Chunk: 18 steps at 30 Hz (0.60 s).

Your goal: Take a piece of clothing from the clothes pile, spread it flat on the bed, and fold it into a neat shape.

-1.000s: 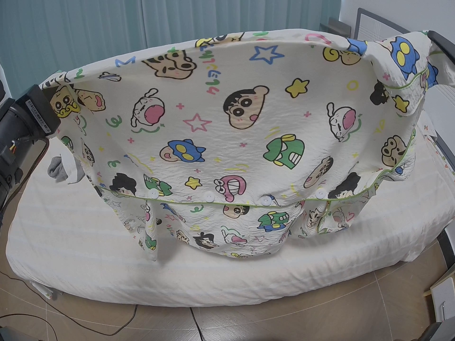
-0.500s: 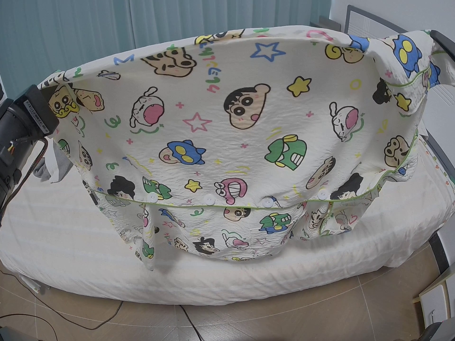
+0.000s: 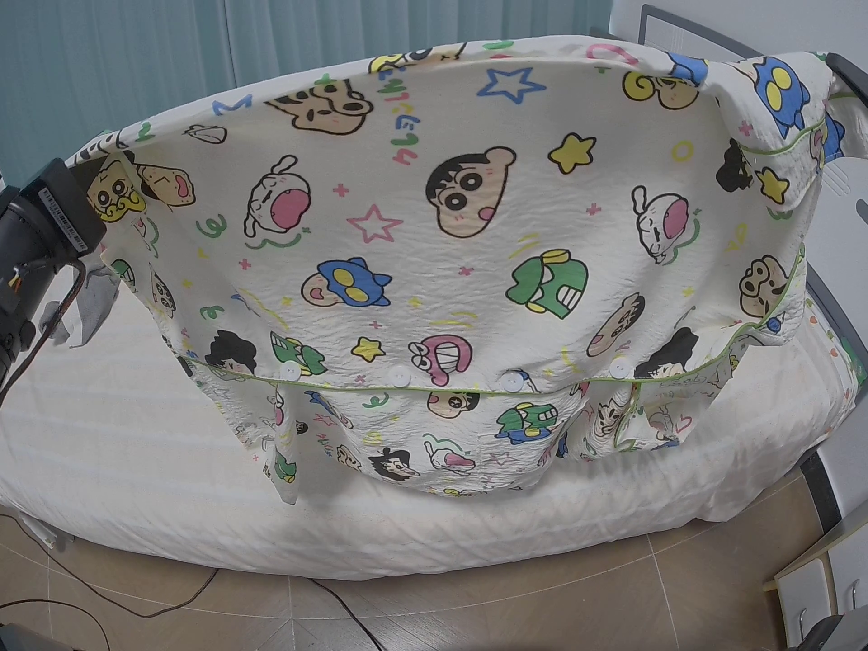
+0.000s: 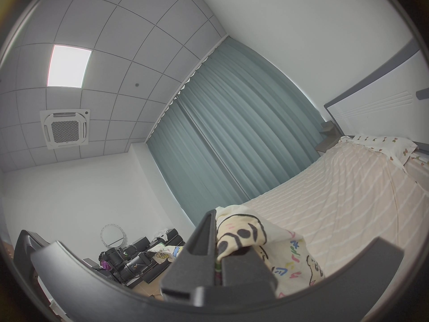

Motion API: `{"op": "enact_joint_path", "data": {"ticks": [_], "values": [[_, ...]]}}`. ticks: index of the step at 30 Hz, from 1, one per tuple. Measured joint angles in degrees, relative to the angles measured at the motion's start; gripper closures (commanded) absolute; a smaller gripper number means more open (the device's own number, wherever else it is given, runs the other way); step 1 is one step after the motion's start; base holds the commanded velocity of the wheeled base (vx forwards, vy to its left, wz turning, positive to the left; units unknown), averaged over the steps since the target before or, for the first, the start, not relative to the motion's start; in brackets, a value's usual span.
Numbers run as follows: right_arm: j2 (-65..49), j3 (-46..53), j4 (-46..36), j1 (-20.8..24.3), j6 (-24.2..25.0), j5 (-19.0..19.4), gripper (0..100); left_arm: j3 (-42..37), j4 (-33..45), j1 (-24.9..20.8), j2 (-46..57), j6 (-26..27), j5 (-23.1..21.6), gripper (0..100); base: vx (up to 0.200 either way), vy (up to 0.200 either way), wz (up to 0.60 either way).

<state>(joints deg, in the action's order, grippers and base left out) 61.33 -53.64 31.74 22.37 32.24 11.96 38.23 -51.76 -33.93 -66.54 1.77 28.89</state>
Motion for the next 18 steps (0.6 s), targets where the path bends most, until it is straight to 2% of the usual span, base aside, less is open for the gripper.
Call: {"op": "enact_joint_path", "data": {"ticks": [5,18], "values": [[-0.11,0.06,-0.02,0.04,0.0,0.0,100,-0.04,0.01,0.0,0.3,0.01,0.0,100,0.0,-0.2,0.0],[-0.2,-0.74,-0.11,0.0,0.0,0.07,100,0.0,-0.07,0.0,0.48,-0.1,-0.02,100,0.0,0.0,0.0]]}}
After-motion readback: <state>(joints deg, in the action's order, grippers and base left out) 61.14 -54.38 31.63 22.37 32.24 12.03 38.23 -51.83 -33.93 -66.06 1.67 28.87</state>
